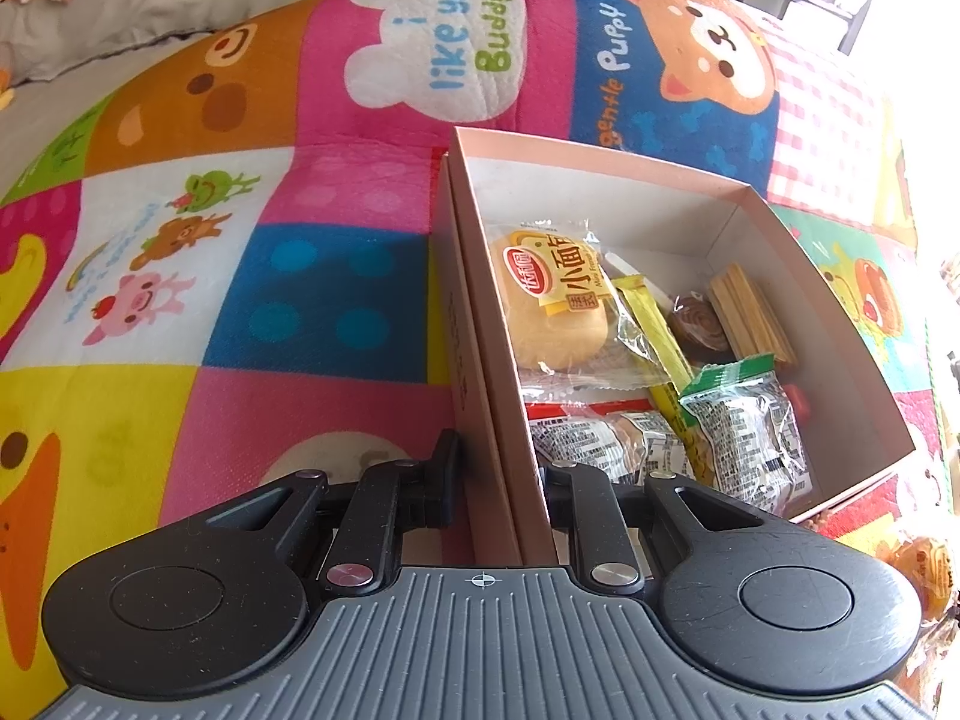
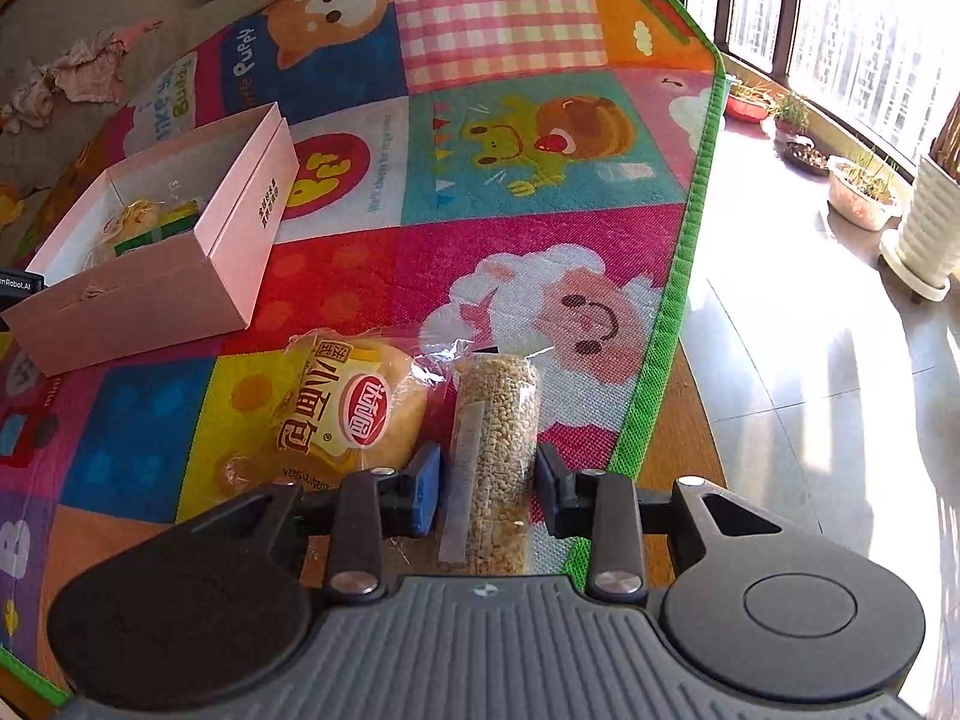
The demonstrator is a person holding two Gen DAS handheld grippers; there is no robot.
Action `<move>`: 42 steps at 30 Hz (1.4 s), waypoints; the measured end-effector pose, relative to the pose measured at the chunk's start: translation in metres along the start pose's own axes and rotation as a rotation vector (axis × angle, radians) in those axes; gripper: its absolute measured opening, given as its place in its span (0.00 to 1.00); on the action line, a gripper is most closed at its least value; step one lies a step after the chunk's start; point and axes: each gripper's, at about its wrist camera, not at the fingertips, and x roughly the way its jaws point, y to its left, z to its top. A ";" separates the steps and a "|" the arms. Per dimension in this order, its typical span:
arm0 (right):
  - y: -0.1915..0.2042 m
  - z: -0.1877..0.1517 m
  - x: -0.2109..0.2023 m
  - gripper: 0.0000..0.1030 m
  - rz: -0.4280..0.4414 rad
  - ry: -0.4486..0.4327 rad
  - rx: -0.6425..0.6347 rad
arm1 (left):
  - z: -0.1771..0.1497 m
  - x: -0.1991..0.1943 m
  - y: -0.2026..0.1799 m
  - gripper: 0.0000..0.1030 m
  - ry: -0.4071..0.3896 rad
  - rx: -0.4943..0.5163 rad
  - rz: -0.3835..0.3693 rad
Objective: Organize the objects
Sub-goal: 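Grasp the grain bar packet with the right tool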
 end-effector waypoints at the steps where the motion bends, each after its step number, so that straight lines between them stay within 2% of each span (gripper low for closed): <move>1: 0.000 -0.001 0.000 0.32 -0.003 -0.003 0.002 | 0.000 0.000 0.000 0.20 0.000 0.001 0.000; 12: 0.004 -0.021 -0.010 0.28 -0.033 -0.094 0.007 | 0.002 0.001 -0.001 0.19 0.012 0.017 0.005; 15: 0.004 -0.032 -0.025 0.28 -0.003 -0.092 0.044 | 0.003 0.001 -0.004 0.18 0.019 0.030 0.023; 20: 0.007 -0.044 -0.069 0.28 0.037 -0.165 0.047 | 0.002 0.001 -0.005 0.18 0.008 0.026 0.026; 21: 0.006 -0.044 -0.078 0.25 0.047 -0.184 0.057 | 0.002 0.001 -0.005 0.18 0.008 0.027 0.026; 23: 0.006 -0.041 -0.092 0.10 0.077 -0.207 0.075 | 0.002 0.001 -0.005 0.18 0.005 0.025 0.025; 27: 0.020 -0.035 -0.104 0.10 0.113 -0.249 0.040 | 0.001 0.001 -0.005 0.18 0.003 0.024 0.024; 31: 0.013 -0.036 -0.098 0.10 0.065 -0.247 0.041 | 0.001 0.001 -0.005 0.19 0.005 0.026 0.024; 34: -0.005 -0.042 -0.095 0.16 0.027 -0.221 0.062 | 0.001 0.001 -0.005 0.19 0.003 0.029 0.023; 36: -0.010 -0.049 -0.092 0.35 0.006 -0.191 0.039 | 0.001 0.001 -0.005 0.19 0.001 0.030 0.022; 37: -0.011 -0.051 -0.091 0.39 0.011 -0.171 0.028 | 0.001 0.001 -0.005 0.19 0.000 0.030 0.021; 39: -0.007 -0.057 -0.087 0.54 0.035 -0.135 0.016 | 0.001 0.001 -0.005 0.19 -0.004 0.029 0.020; 42: 0.004 -0.063 -0.075 0.54 0.061 -0.085 -0.007 | 0.001 0.001 -0.005 0.19 -0.006 0.029 0.019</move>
